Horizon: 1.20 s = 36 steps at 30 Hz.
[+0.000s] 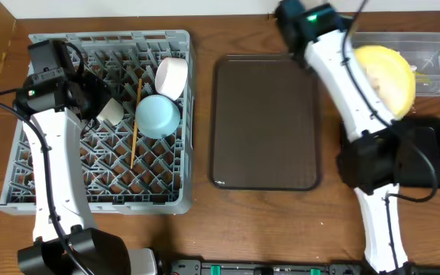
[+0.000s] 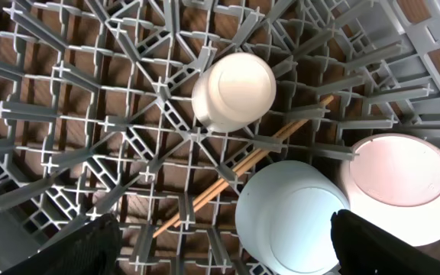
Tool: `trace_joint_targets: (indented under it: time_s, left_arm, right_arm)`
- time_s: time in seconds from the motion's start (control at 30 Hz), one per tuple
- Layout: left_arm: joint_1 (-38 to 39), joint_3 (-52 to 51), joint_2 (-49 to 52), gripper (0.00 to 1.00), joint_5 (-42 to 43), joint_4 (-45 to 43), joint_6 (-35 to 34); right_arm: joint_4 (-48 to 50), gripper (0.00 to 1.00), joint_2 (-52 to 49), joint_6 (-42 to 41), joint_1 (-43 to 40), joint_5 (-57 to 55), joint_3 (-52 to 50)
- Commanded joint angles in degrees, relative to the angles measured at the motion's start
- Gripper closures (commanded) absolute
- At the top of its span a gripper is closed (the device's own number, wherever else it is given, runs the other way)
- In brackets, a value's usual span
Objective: Sort waste into correct bins and load items into the dishwasher
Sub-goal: 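Lift the plate with the right gripper over the black tray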
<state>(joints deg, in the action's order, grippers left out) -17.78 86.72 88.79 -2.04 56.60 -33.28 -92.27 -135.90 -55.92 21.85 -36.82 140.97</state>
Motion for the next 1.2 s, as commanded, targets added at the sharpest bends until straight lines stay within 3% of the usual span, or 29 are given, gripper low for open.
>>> trace_joint_targets:
  time_s: [0.0,0.6,1.17]
  left_arm:
    - [-0.2,0.0,0.0,0.11,-0.3,0.2,-0.7]
    - [-0.2,0.0,0.0,0.11,-0.3,0.2,-0.7]
    - [-0.2,0.0,0.0,0.11,-0.3,0.2,-0.7]
  right_arm:
    - [-1.9,0.98,0.8,-11.0,-4.0,1.7,1.5]
    - [-4.7,0.98,0.8,-11.1,-25.6,27.0,1.5]
    - [-5.0,0.98,0.8,3.0,-32.8,45.3,1.4]
